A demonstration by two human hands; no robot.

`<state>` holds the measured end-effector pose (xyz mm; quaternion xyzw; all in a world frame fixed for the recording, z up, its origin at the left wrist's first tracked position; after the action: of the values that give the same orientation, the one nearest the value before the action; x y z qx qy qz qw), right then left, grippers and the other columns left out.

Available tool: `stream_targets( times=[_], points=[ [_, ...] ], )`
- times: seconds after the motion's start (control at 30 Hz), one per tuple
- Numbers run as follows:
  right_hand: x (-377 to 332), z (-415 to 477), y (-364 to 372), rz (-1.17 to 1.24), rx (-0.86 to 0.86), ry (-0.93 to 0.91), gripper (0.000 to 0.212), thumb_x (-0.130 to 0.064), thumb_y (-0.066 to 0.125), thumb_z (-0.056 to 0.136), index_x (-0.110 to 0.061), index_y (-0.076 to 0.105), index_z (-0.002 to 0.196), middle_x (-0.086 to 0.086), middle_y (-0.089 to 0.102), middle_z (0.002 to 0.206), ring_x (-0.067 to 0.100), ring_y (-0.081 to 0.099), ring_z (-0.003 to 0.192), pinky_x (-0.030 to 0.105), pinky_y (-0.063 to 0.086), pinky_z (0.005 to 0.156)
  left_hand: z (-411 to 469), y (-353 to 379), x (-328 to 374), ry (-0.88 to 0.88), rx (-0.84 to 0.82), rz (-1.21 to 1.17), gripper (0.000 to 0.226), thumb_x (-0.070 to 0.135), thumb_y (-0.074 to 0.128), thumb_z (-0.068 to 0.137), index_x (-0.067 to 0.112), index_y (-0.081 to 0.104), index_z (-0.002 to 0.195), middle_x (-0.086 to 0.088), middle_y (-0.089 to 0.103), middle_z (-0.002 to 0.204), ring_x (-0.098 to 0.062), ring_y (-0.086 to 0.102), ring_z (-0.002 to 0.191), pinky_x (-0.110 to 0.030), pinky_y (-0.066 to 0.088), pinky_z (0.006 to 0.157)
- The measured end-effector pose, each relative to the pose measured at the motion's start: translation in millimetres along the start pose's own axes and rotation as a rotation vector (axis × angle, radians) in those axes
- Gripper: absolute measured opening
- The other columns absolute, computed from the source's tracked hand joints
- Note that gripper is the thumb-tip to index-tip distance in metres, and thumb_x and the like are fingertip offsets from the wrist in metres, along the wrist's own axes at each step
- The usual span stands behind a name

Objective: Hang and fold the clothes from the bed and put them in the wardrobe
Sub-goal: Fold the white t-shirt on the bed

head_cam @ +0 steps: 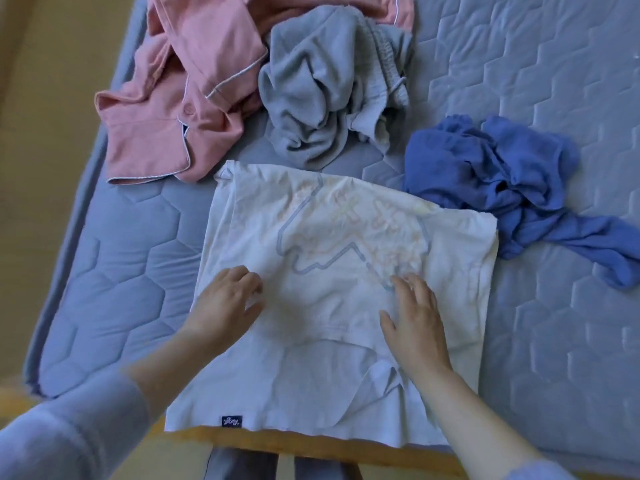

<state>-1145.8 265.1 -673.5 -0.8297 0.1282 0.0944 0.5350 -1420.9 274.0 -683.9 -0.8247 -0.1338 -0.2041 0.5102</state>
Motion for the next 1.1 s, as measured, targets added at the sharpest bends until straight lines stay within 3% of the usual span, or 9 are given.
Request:
stream_targets(
  times=[0.23,0.37,0.5,0.67,0.77,0.87,0.93,1.03,1.1],
  points=[
    [34,-86,39,-0.008,-0.128,0.171,0.032,-0.030,0.066,0.085,-0.021,0.052,0.112,-0.003,0.051,0.110,0.018,0.056,0.103,0.024,0.043,0.072,-89,95,23,0.075,-0.292,-0.026,0.036,0.052,0.064,0.081,0.025,0.060,0.104,0.009,0.053,0.103,-0.015,0.052,0.098,-0.027,0.044,0.079],
    [60,-114,62,-0.112,-0.250,0.263,0.048,-0.039,0.062,0.088,-0.022,0.043,0.128,-0.003,0.049,0.123,0.016,0.055,0.110,0.023,0.045,0.079,-109,125,36,0.100,-0.371,0.019,0.053,0.057,0.064,0.074,0.025,0.058,0.115,0.006,0.051,0.113,-0.018,0.049,0.104,-0.027,0.040,0.084],
    [63,-108,58,-0.164,-0.159,0.229,0.039,-0.033,0.059,0.091,-0.020,0.045,0.126,0.000,0.051,0.122,0.018,0.057,0.104,0.026,0.048,0.078,-105,137,57,0.148,-0.357,0.072,0.055,0.059,0.061,0.077,0.026,0.054,0.120,0.008,0.048,0.117,-0.015,0.047,0.104,-0.023,0.036,0.083],
    [69,-104,60,-0.098,-0.171,0.200,0.020,-0.013,0.051,0.091,-0.016,0.053,0.110,0.001,0.056,0.110,0.021,0.059,0.091,0.027,0.040,0.065,-108,155,92,0.198,-0.404,0.172,0.048,0.048,0.067,0.077,0.021,0.056,0.114,0.003,0.051,0.111,-0.020,0.052,0.098,-0.028,0.042,0.080],
    [71,-118,60,-0.120,-0.210,0.075,0.019,-0.007,0.048,0.087,-0.015,0.060,0.100,-0.004,0.046,0.093,0.018,0.052,0.079,0.027,0.036,0.061,-108,153,112,0.262,-0.352,0.200,0.032,0.020,0.086,0.054,0.018,0.064,0.078,0.002,0.059,0.077,-0.019,0.060,0.065,-0.023,0.044,0.051],
    [75,-133,55,-0.108,-0.192,-0.056,0.018,0.005,0.062,0.073,-0.011,0.065,0.081,-0.005,0.039,0.079,0.020,0.051,0.066,0.026,0.033,0.056,-100,157,99,0.155,-0.386,0.148,0.010,0.012,0.059,0.079,0.012,0.059,0.090,-0.004,0.057,0.094,-0.026,0.058,0.086,-0.030,0.036,0.062],
    [87,-140,56,-0.189,-0.192,-0.095,0.024,0.005,0.066,0.071,-0.014,0.068,0.084,-0.002,0.048,0.081,0.022,0.057,0.076,0.027,0.040,0.063,-98,160,93,0.184,-0.440,0.188,0.014,0.013,0.050,0.082,0.012,0.056,0.094,-0.005,0.055,0.099,-0.027,0.055,0.090,-0.031,0.030,0.064],
    [114,-147,68,-0.319,-0.291,-0.005,0.028,-0.009,0.047,0.089,-0.023,0.063,0.108,-0.002,0.053,0.109,0.020,0.048,0.107,0.029,0.038,0.093,-103,160,93,0.250,-0.509,0.195,0.014,0.024,0.051,0.083,0.017,0.055,0.094,0.003,0.051,0.095,-0.022,0.054,0.088,-0.029,0.032,0.065],
    [118,-144,69,-0.286,-0.273,0.047,0.027,-0.013,0.043,0.091,-0.023,0.061,0.109,-0.003,0.054,0.112,0.019,0.047,0.107,0.028,0.039,0.093,-103,158,89,0.278,-0.527,0.178,0.019,0.039,0.055,0.085,0.021,0.056,0.093,0.007,0.050,0.091,-0.018,0.053,0.084,-0.027,0.037,0.068]
  ],
)
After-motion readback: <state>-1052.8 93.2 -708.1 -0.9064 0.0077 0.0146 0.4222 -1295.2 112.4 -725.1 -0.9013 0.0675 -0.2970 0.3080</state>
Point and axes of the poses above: each hand's wrist, its own z-axis towards the middle knuckle, its own y-axis out of the palm, x = y × z, the point moved 10 cm from there along z, towards the middle knuckle
